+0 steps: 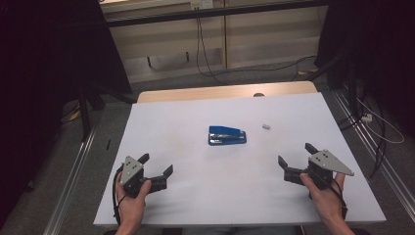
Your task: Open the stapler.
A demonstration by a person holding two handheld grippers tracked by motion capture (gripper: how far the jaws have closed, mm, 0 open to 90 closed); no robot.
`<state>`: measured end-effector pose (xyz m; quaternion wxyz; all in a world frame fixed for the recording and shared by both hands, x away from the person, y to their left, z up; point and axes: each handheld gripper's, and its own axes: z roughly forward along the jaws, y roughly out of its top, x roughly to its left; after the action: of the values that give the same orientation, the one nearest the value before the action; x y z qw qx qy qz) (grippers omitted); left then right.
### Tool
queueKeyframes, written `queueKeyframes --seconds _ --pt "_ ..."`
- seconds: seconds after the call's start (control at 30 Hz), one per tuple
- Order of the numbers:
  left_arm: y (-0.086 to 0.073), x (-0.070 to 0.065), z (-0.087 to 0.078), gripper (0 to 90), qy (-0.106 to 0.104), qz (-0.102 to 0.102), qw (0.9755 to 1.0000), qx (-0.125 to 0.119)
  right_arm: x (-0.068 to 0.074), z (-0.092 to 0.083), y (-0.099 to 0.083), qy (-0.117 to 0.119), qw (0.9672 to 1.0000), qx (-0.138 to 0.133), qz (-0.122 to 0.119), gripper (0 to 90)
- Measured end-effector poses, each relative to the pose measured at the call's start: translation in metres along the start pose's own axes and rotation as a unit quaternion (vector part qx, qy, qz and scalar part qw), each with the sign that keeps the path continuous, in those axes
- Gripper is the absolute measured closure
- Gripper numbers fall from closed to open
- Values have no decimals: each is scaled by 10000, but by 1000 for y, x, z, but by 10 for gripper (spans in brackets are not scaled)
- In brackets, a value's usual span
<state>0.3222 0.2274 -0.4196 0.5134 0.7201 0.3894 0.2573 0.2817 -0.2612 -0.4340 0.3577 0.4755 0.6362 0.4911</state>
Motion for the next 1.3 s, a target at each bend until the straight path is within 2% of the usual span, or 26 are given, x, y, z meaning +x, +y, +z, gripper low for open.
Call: queueKeyframes --seconds 0.27,0.37,0.5,0.53,0.7,0.83,0.9,1.03,1.07,1.23,1.3 --pt "0 -3 1 42 -83 17 9999 75 0 0 0 81 10000 39 -21 12" --pt "-1 -5 3 42 -27 -15 9999 160 1 2 -2 95 9998 150 -58 12" --pt "1 -8 6 42 -169 0 9996 204 1 4 -4 163 9997 199 -11 12" --pt "3 -8 7 42 -210 63 9996 194 0 4 -4 182 9996 211 -7 12" --pt "2 -10 8 43 -328 110 9987 361 1 5 -4 224 9995 216 -5 14" --pt "2 -11 7 42 -294 41 9987 415 6 6 -4 232 9994 250 -12 17" --pt "2 -13 9 42 -284 111 9986 428 10 8 -5 326 9990 301 -85 14" --pt "2 -15 15 50 -398 204 9980 448 18 15 -6 432 9981 378 -225 14" --pt "1 -18 17 51 -486 268 9975 447 19 17 -6 479 9977 428 -236 14" --pt "2 -22 18 51 -507 284 9974 421 25 25 -5 595 9970 450 -228 15" --pt "3 -23 22 51 -579 275 9968 487 27 29 -2 641 9970 400 -184 15"
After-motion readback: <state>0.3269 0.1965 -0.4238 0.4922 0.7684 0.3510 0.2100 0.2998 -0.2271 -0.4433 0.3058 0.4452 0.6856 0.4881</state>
